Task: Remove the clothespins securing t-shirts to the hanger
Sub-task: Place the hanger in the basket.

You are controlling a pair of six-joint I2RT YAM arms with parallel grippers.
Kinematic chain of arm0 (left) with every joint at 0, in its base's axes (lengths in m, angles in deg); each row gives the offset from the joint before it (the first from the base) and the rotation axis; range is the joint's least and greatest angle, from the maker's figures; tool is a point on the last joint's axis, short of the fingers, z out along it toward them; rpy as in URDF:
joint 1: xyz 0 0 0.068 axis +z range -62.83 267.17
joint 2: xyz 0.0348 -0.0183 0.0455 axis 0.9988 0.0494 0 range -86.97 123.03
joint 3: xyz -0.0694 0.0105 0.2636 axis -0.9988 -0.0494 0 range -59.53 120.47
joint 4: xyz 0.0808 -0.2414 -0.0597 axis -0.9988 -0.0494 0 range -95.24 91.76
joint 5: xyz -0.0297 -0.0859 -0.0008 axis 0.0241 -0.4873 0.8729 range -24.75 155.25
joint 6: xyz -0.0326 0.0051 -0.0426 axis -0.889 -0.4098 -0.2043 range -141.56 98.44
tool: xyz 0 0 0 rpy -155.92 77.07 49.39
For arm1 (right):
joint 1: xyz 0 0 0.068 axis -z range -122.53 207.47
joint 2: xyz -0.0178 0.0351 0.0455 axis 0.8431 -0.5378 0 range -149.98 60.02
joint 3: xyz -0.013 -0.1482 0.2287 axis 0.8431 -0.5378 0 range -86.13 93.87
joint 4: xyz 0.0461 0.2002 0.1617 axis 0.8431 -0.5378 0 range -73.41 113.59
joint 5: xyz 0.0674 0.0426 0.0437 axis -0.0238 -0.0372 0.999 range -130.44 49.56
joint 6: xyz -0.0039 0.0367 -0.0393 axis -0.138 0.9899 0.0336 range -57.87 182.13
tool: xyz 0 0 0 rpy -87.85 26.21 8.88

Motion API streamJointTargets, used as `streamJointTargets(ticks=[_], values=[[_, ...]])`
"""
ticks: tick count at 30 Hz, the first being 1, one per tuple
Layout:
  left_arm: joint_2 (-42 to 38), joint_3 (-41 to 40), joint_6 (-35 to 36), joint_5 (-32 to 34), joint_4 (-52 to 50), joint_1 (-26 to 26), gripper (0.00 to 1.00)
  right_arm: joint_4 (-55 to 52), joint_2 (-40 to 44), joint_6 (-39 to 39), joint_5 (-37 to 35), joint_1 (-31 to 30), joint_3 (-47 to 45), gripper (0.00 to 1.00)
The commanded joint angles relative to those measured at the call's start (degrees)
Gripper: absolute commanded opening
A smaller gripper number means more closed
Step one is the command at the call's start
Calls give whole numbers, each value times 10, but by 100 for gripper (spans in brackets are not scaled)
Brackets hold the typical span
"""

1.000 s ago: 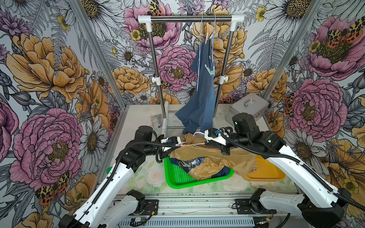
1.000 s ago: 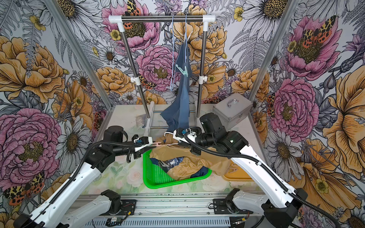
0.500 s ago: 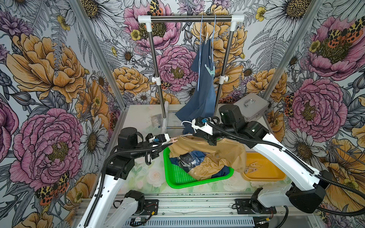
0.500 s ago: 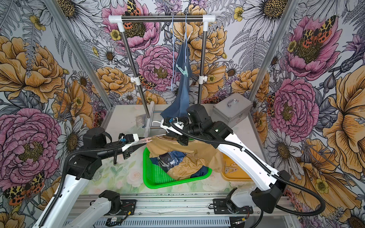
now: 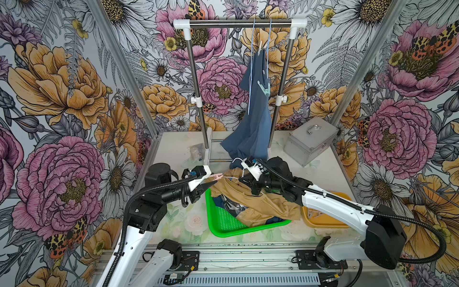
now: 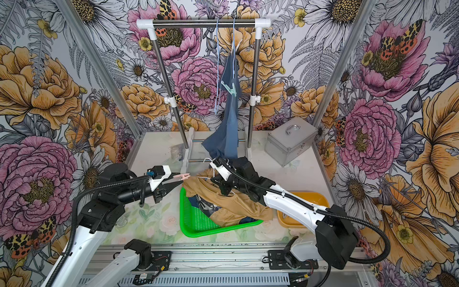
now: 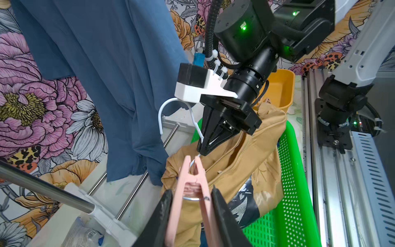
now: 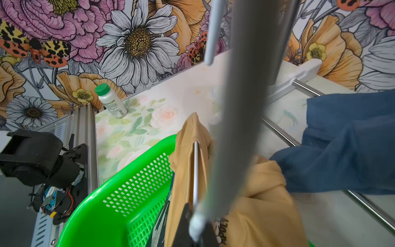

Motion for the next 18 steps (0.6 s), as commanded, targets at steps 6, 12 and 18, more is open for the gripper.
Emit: streamJointTargets(ticks=[6,12,18], values=[[55,-2,-57,116,0,-97,34,66,5,15,-59,12,-58,13],[89,-1,-112,126,21,-121,36,39,30,5,-72,40,-89,38],[114,-1,-166,125,55,-124,36,-38,89,-20,-146,44,-101,62]])
